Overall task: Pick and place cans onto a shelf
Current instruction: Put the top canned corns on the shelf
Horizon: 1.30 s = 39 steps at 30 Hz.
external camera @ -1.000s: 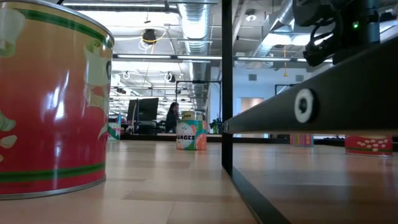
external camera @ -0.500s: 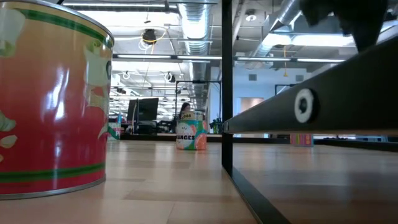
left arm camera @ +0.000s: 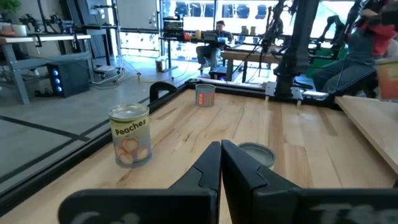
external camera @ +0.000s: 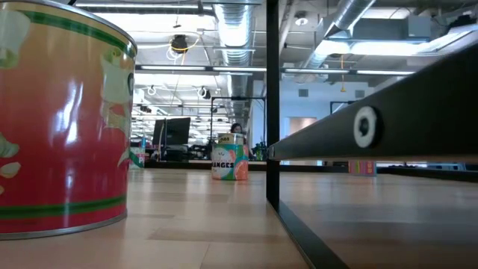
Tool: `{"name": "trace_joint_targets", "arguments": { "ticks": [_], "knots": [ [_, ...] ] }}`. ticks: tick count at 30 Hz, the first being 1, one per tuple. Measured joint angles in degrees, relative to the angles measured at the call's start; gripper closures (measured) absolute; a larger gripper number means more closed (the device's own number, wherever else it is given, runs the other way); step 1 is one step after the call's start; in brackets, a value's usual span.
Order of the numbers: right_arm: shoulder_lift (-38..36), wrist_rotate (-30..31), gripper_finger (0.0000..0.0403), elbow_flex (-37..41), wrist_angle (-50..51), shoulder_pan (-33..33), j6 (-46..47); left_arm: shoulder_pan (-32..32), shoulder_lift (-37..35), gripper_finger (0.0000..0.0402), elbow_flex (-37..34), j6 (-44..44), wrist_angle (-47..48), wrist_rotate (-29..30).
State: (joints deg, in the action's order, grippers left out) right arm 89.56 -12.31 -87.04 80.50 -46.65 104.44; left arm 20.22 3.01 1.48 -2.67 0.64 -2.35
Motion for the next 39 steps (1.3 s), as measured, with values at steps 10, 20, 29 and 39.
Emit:
{"name": "trace_joint_targets", "arguments": {
  "ticks": [10,20,29,39],
  "knots": [
    [8.18,-3.90,0.0400,-3.45,-3.92,-7.83,16.44,-0.01,0.00,0.0401,0.00,-1.06,0.00,-0.04],
    [13.02,-5.60,0.0398,-4.64,-3.99,-10.17,19.23,0.00,0.00,0.0401,0.00,-1.47,0.00,-0.07],
    [13.66,-5.98,0.0391,-4.65,-3.19,-10.27,19.19,-0.04,0.00,0.0401,0.00,-1.66,-0.02,-0.19],
    [13.66,-5.60,0.0323,-4.61,-3.23,-10.21,19.00,-0.04,0.00,0.0401,0.00,-1.65,-0.02,-0.16]
  ]
}}
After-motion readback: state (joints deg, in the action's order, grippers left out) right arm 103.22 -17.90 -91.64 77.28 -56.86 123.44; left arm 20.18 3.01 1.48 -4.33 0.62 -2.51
